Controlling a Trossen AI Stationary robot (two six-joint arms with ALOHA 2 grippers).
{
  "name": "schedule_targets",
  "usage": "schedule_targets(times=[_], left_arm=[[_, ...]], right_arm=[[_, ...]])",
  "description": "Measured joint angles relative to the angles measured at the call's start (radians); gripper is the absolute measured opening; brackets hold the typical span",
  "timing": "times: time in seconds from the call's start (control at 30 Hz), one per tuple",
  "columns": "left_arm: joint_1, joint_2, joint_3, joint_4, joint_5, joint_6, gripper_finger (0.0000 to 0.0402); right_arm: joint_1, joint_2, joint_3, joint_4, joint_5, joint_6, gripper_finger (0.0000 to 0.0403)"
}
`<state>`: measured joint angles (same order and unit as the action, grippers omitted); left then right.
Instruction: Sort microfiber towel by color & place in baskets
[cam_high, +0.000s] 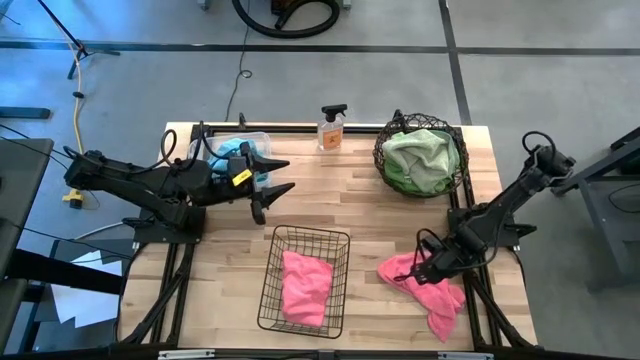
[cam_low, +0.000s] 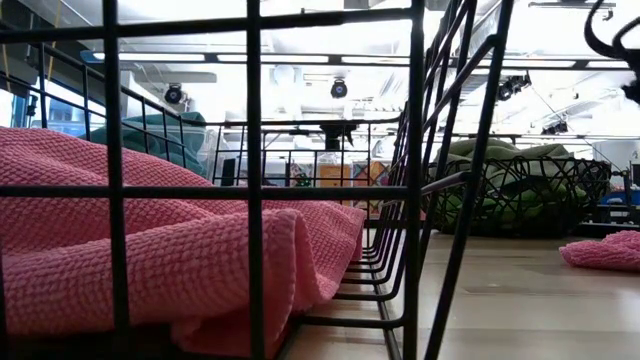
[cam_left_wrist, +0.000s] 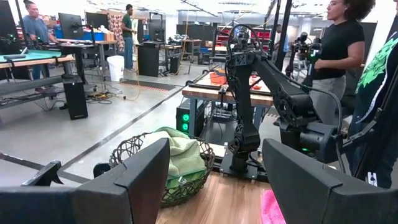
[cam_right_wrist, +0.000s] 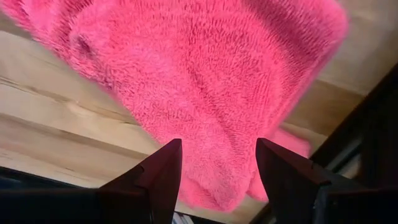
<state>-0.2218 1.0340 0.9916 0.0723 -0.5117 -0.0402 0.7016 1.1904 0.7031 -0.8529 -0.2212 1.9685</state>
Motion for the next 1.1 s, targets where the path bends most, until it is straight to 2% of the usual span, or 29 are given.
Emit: schedule_targets(times=[0.23, 0.5, 0.8, 1.1], left_arm=[[0.000, 0.000, 0.000, 0.000, 0.000, 0.000, 0.0245], [0.000, 0.000, 0.000, 0.000, 0.000, 0.000, 0.0245], [0.000, 0.000, 0.000, 0.000, 0.000, -0.002, 0.0245], [0.000, 0.000, 0.000, 0.000, 0.000, -0.009, 0.0245]], right_arm=[[0.042, 0.027, -0.034, 0.066, 0.010, 0.090, 0.0201], [0.073, 0.178, -0.034, 0.131, 0.009, 0.145, 0.0201], [0.073, 0.320, -0.028, 0.169, 0.005, 0.144, 0.0201], [0.072, 0.344, -0.027, 0.174, 0.004, 0.118, 0.0201]])
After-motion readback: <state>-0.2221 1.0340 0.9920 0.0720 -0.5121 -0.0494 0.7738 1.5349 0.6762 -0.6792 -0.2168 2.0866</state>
